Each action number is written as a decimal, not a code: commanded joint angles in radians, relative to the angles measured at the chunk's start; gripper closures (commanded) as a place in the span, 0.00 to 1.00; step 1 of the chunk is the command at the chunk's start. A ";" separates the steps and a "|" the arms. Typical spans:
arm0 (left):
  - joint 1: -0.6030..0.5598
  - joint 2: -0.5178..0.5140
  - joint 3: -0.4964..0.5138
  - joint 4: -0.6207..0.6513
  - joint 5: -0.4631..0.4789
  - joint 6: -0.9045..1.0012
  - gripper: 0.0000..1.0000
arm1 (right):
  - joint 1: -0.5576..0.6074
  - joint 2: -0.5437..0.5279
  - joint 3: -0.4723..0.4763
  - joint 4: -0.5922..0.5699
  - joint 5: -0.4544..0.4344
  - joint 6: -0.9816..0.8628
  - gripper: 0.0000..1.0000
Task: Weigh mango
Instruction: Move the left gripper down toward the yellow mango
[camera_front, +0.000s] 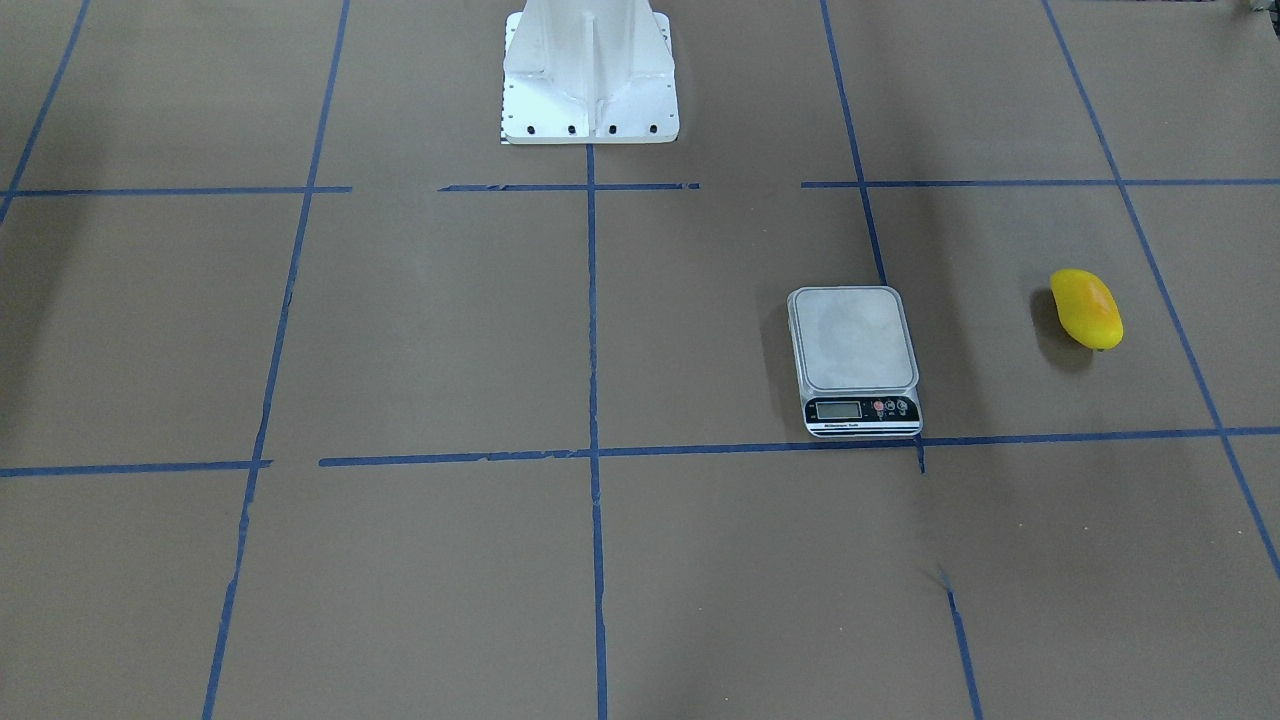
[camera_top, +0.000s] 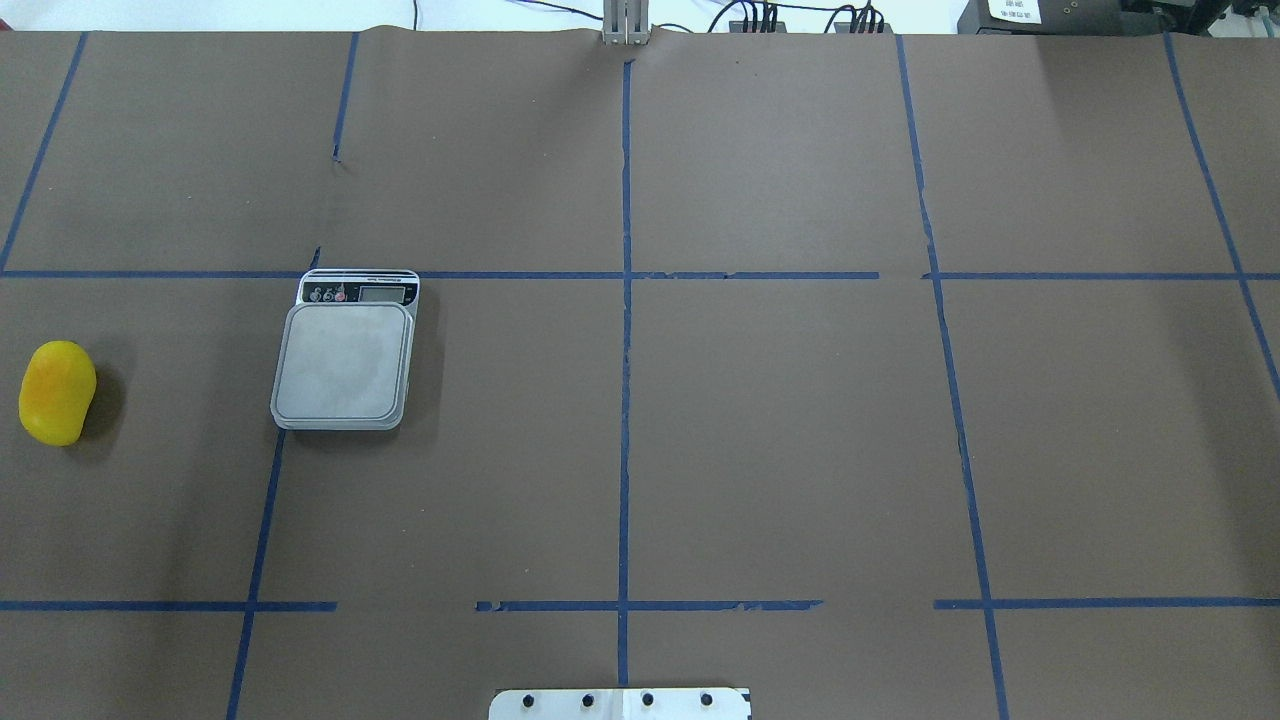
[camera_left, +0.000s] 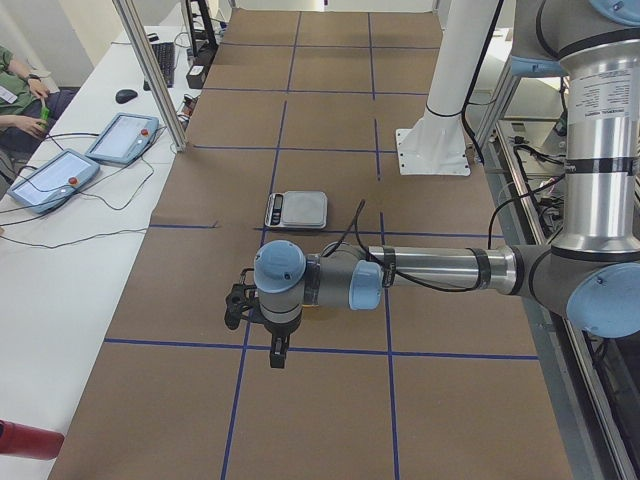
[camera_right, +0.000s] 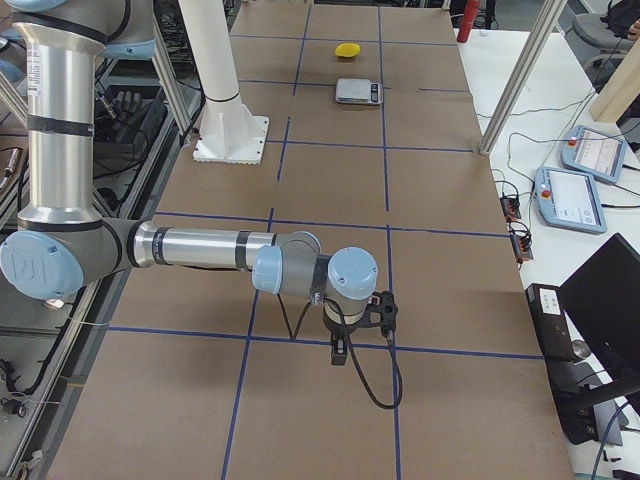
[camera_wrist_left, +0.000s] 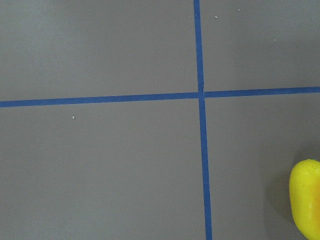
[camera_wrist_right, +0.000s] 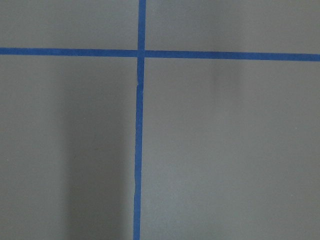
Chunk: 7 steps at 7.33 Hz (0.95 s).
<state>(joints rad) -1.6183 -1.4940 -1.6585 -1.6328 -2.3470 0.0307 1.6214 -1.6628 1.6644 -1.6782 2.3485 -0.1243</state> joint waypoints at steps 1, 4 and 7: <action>0.002 -0.002 0.000 -0.001 -0.002 0.003 0.00 | 0.000 0.000 0.000 0.000 0.000 0.000 0.00; 0.021 -0.023 -0.007 -0.051 0.038 -0.024 0.00 | 0.000 0.000 0.000 0.000 0.000 0.000 0.00; 0.200 0.033 0.005 -0.353 0.044 -0.366 0.00 | 0.000 -0.002 0.000 0.000 0.000 0.000 0.00</action>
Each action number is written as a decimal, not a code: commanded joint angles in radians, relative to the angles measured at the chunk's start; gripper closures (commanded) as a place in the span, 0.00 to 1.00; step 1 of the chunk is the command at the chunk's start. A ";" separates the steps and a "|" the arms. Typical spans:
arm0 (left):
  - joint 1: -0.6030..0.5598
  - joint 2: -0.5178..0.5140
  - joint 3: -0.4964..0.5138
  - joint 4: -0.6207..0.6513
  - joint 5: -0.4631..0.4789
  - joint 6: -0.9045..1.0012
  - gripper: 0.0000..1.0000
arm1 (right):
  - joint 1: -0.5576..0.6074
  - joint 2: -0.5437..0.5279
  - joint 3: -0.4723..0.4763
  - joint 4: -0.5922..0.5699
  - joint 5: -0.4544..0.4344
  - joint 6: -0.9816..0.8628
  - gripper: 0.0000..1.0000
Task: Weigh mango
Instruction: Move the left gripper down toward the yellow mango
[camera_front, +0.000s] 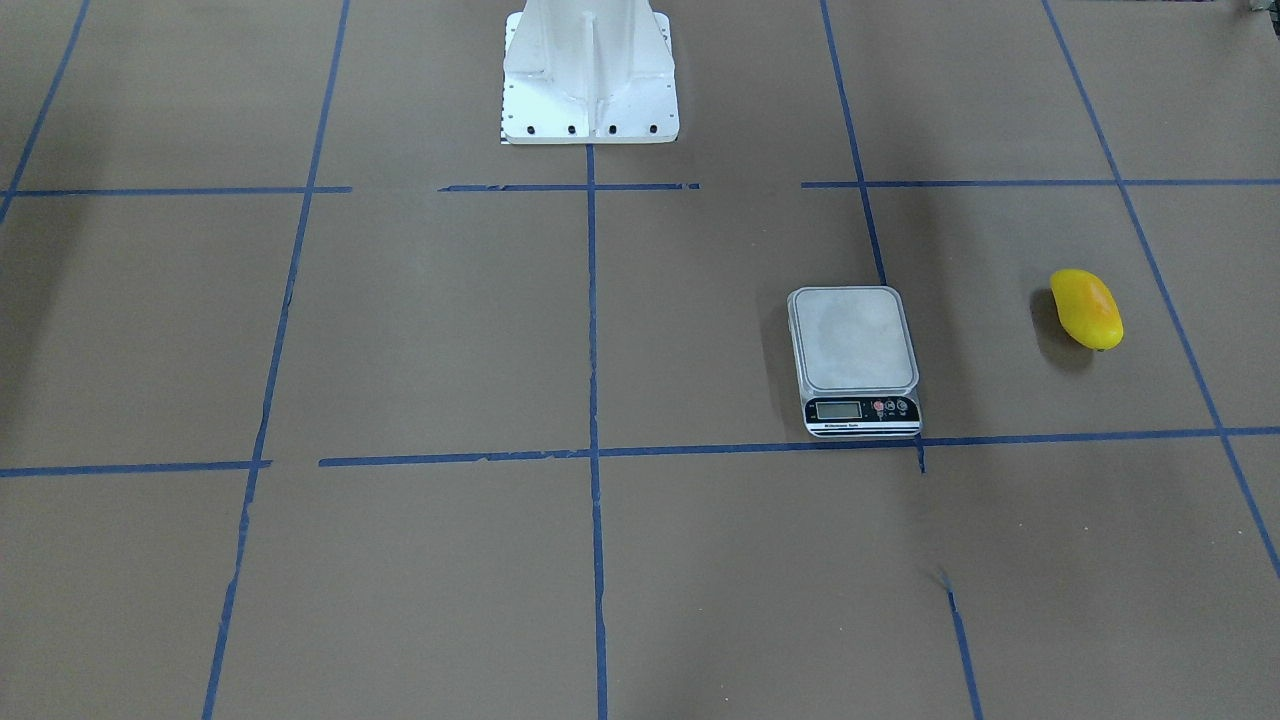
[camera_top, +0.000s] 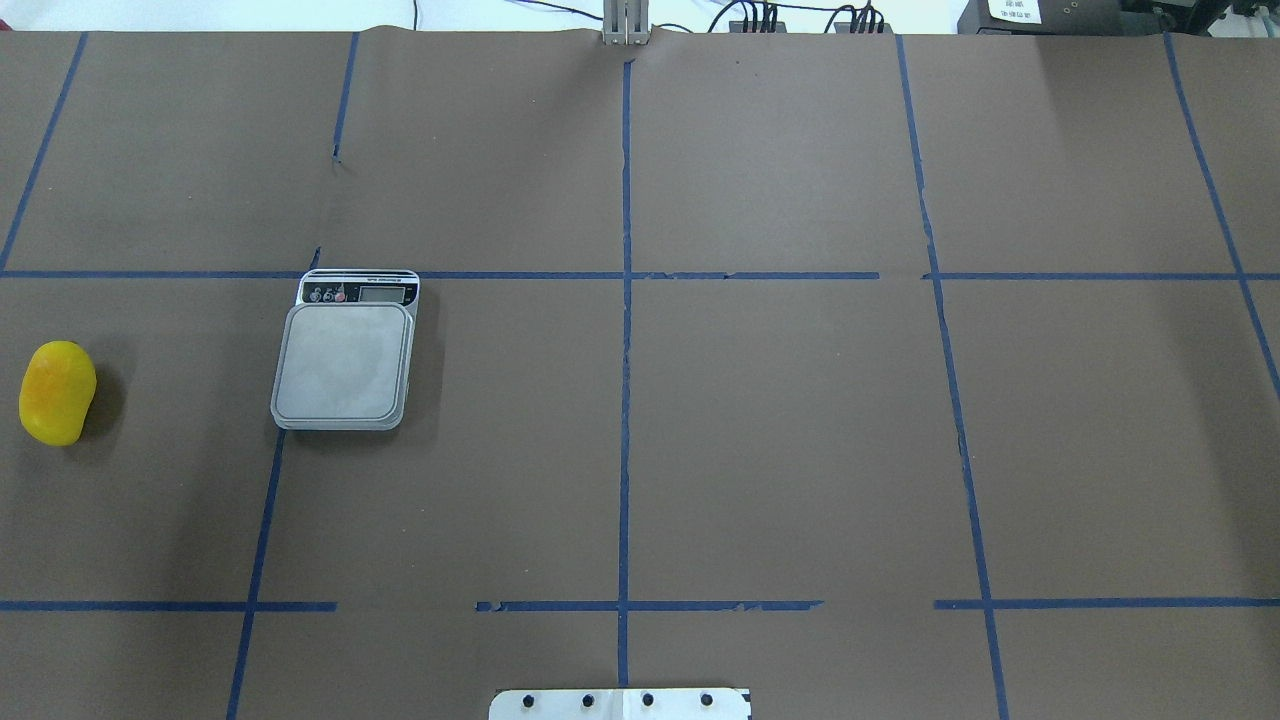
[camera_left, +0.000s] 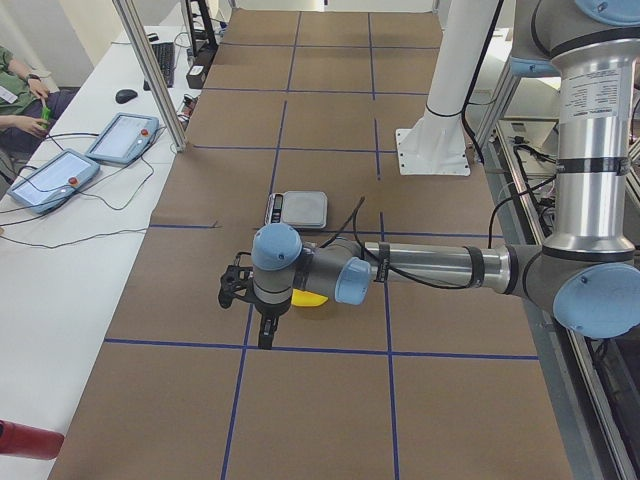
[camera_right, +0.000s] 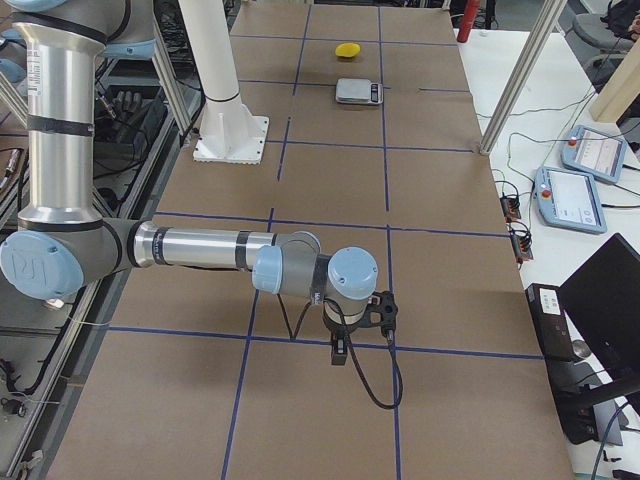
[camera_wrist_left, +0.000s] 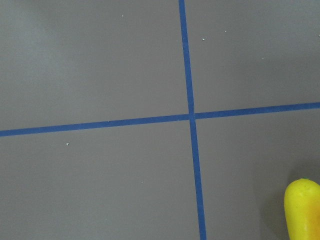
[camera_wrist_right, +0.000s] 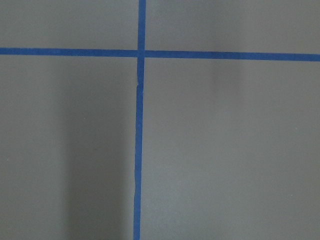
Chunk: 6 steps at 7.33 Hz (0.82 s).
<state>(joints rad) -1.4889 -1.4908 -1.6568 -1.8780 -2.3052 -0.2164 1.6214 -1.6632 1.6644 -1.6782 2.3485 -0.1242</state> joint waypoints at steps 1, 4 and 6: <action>0.120 0.047 0.003 -0.168 0.001 -0.208 0.00 | 0.000 0.000 0.000 0.000 0.000 0.000 0.00; 0.365 0.053 0.015 -0.353 0.125 -0.579 0.00 | 0.000 -0.001 0.000 0.000 0.000 0.000 0.00; 0.423 0.049 0.035 -0.392 0.125 -0.629 0.00 | 0.000 -0.001 0.000 0.000 0.000 0.000 0.00</action>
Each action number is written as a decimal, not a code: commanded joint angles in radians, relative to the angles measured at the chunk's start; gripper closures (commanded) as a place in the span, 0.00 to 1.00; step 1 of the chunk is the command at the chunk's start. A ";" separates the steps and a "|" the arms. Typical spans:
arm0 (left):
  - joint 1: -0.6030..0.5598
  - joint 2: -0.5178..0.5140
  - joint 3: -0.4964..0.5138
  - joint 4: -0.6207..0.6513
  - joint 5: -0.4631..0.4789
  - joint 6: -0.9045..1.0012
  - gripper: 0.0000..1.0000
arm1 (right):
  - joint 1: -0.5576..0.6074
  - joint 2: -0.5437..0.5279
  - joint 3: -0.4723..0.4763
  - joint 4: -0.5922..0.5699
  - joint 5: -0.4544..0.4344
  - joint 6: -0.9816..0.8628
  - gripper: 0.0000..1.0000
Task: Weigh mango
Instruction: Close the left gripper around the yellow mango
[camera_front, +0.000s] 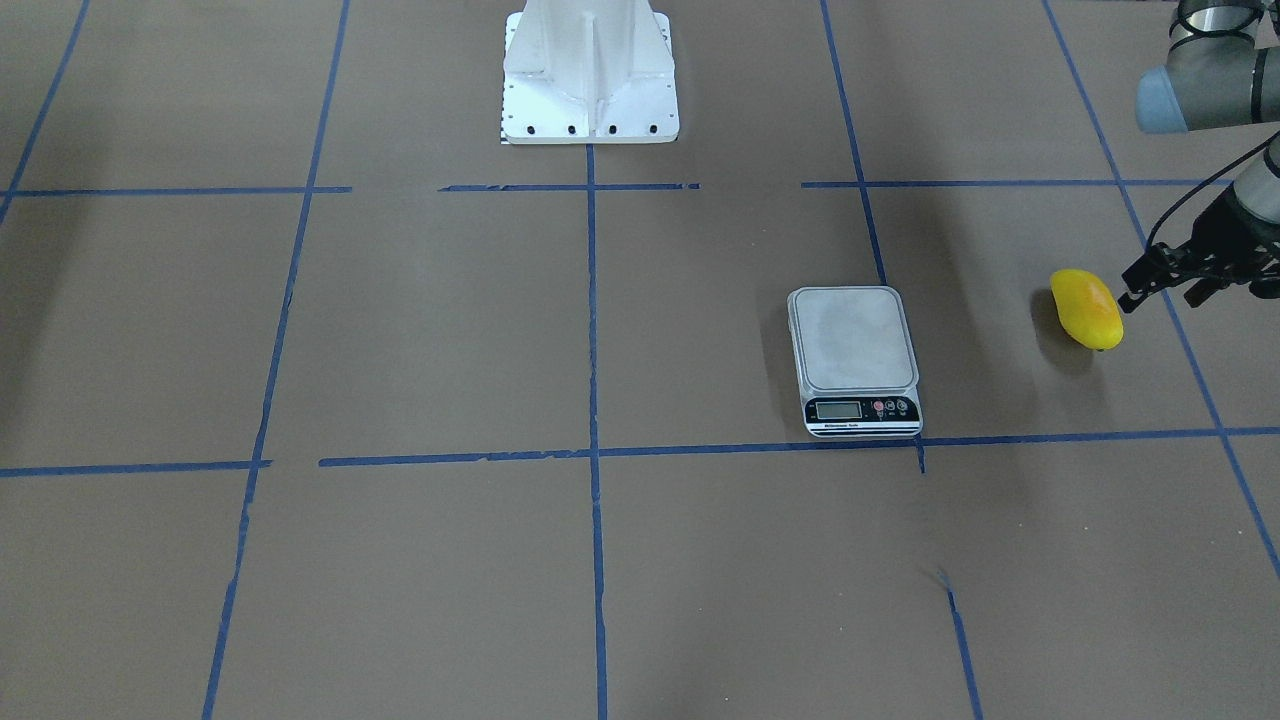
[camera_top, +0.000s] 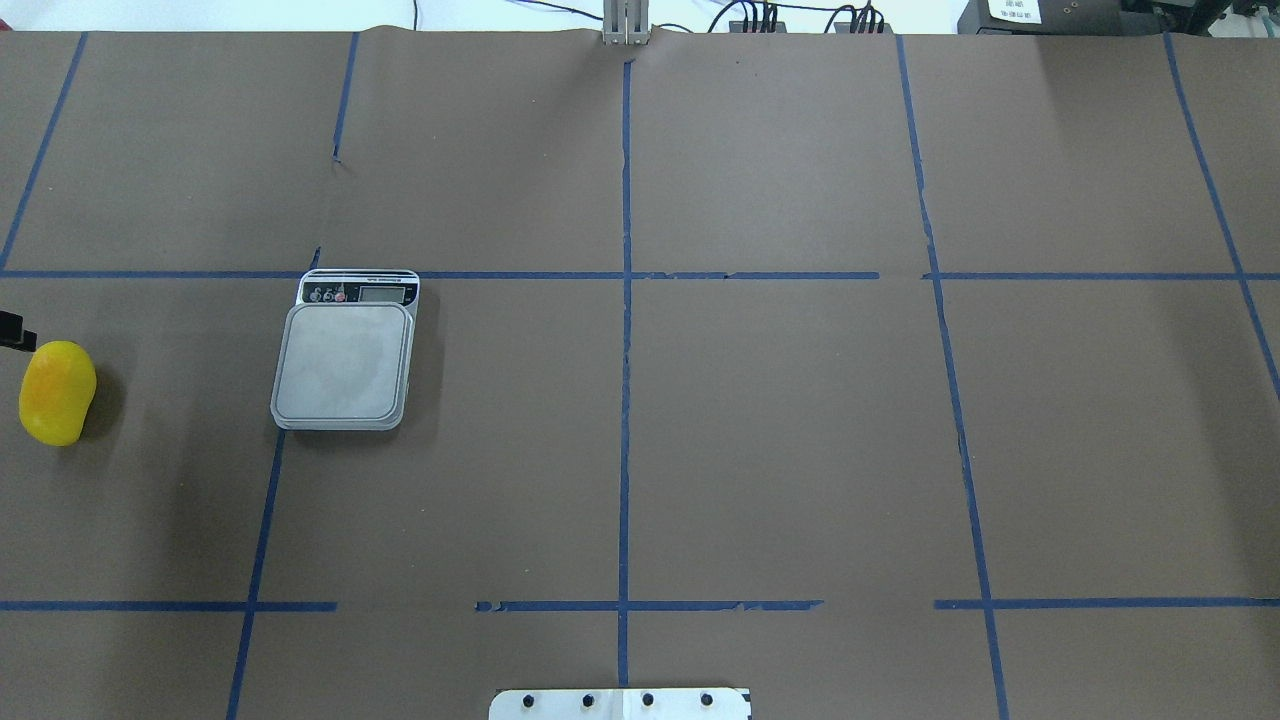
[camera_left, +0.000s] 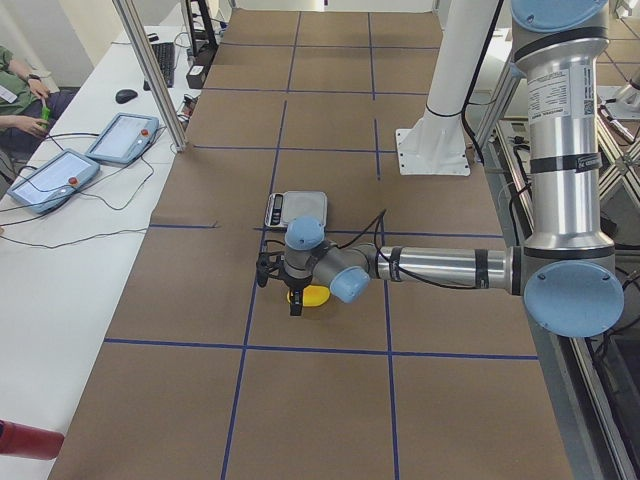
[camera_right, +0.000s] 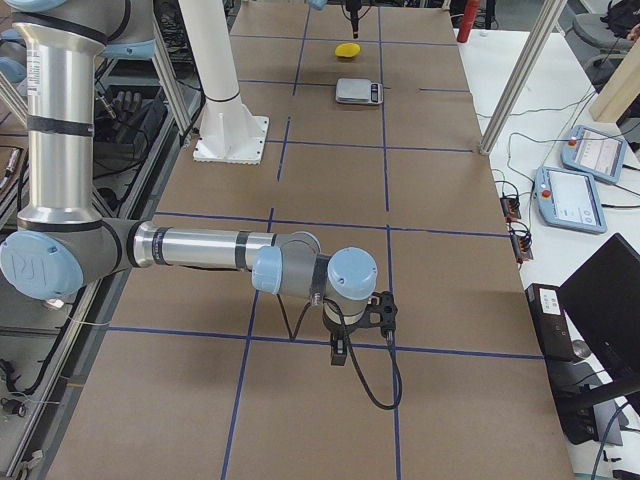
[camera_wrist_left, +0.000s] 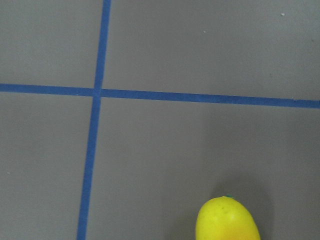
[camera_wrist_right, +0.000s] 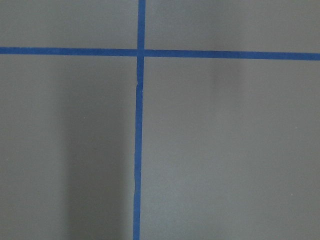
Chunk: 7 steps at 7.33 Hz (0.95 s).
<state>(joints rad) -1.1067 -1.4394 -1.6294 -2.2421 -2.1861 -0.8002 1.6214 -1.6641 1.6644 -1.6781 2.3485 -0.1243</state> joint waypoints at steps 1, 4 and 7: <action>0.066 -0.010 0.025 -0.031 0.009 -0.053 0.00 | 0.000 0.001 0.000 0.000 0.000 0.000 0.00; 0.134 -0.012 0.098 -0.128 0.063 -0.076 0.00 | 0.000 0.001 0.000 0.001 0.000 0.000 0.00; 0.148 -0.012 0.085 -0.126 0.062 -0.097 0.48 | 0.000 0.001 0.000 0.000 0.000 0.000 0.00</action>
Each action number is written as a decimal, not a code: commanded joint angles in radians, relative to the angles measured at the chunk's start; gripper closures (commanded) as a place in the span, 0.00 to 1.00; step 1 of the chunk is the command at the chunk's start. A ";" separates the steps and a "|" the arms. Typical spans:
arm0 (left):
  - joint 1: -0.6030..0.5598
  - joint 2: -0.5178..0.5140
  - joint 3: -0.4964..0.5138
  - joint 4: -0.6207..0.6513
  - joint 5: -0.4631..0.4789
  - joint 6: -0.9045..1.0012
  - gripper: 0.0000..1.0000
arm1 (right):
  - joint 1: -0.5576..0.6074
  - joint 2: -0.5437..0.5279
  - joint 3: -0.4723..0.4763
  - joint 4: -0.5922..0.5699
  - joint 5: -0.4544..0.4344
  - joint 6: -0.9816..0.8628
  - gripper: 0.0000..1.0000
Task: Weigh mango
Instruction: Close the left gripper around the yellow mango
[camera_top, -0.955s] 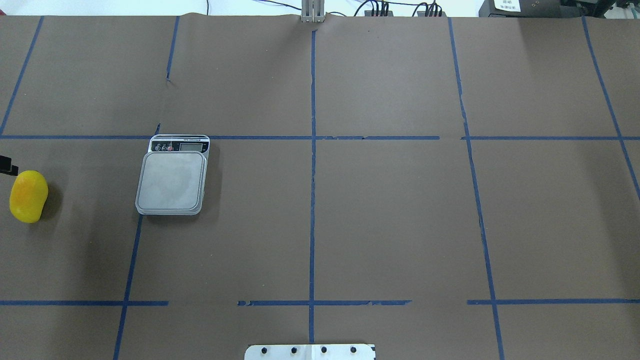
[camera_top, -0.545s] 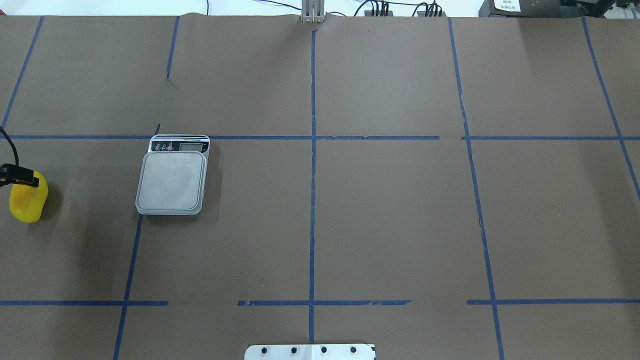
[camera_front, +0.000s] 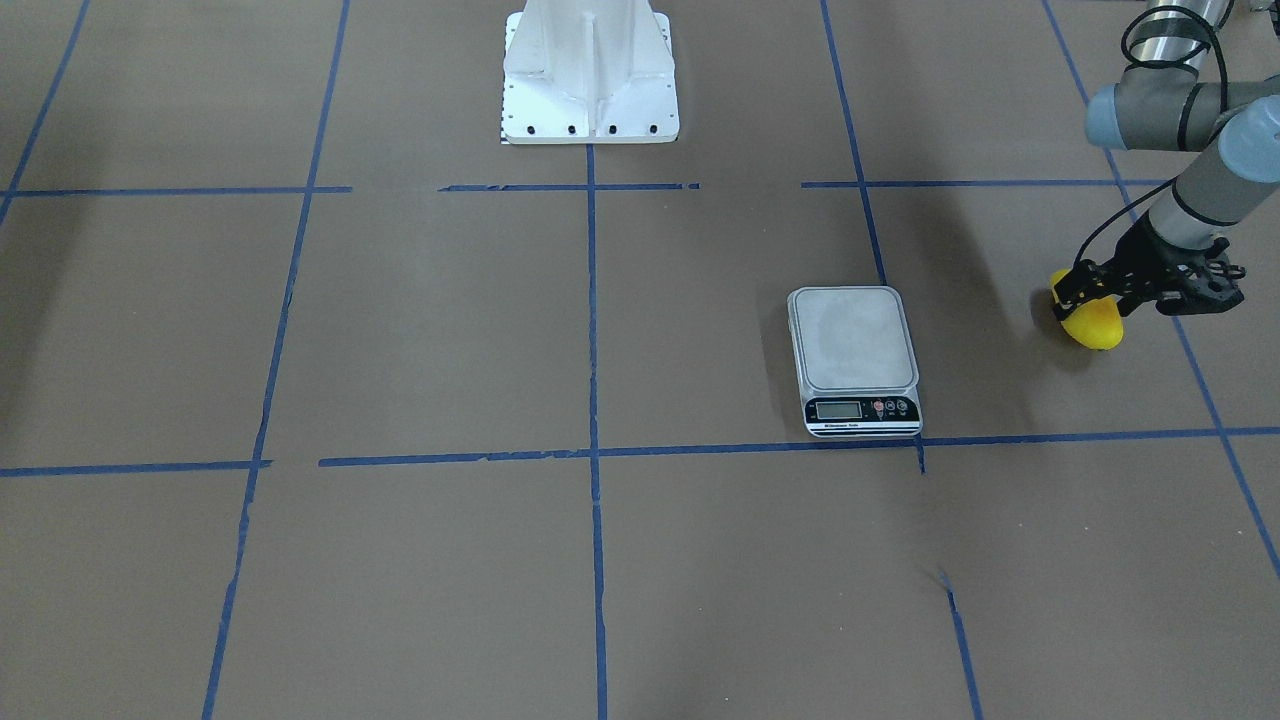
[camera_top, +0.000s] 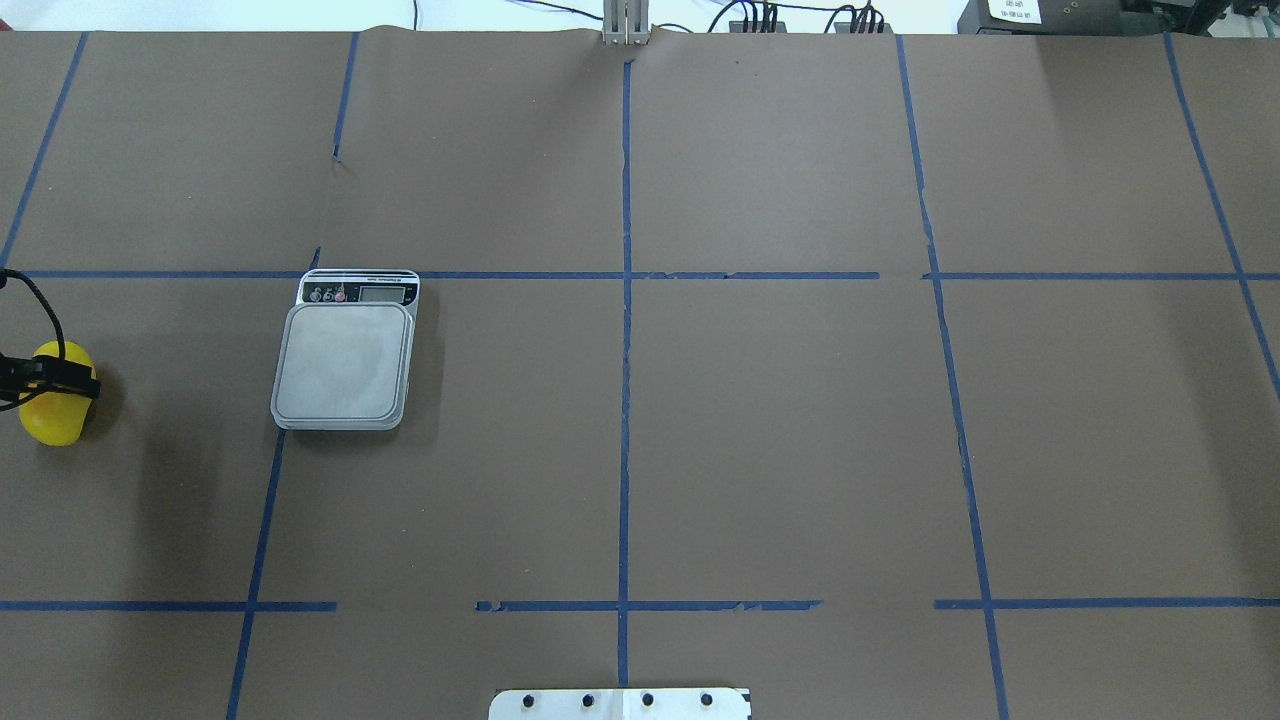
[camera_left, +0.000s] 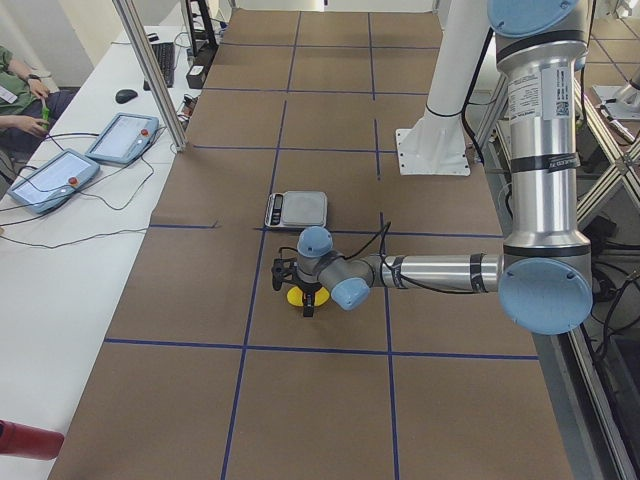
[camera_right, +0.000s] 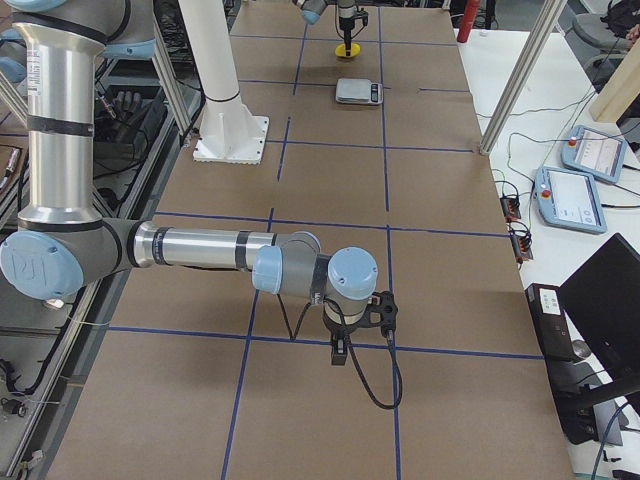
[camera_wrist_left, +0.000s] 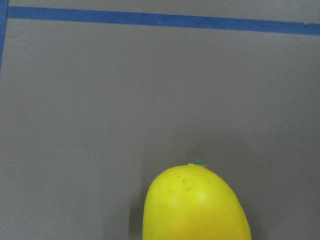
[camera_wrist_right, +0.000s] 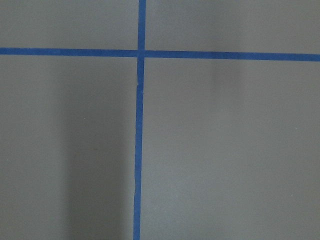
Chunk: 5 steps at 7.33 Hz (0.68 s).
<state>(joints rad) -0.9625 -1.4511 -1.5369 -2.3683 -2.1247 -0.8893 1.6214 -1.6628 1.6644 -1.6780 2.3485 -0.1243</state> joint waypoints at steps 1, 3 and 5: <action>0.002 0.001 -0.020 0.001 0.000 -0.005 0.92 | 0.000 -0.002 0.000 0.001 0.000 0.000 0.00; -0.010 0.036 -0.115 0.007 -0.007 0.004 1.00 | 0.000 0.000 0.000 0.000 0.000 0.000 0.00; -0.028 0.072 -0.207 0.030 -0.047 0.010 1.00 | 0.000 0.000 0.000 0.001 0.000 0.000 0.00</action>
<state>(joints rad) -0.9764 -1.3932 -1.6909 -2.3546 -2.1413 -0.8824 1.6214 -1.6629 1.6643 -1.6772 2.3486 -0.1243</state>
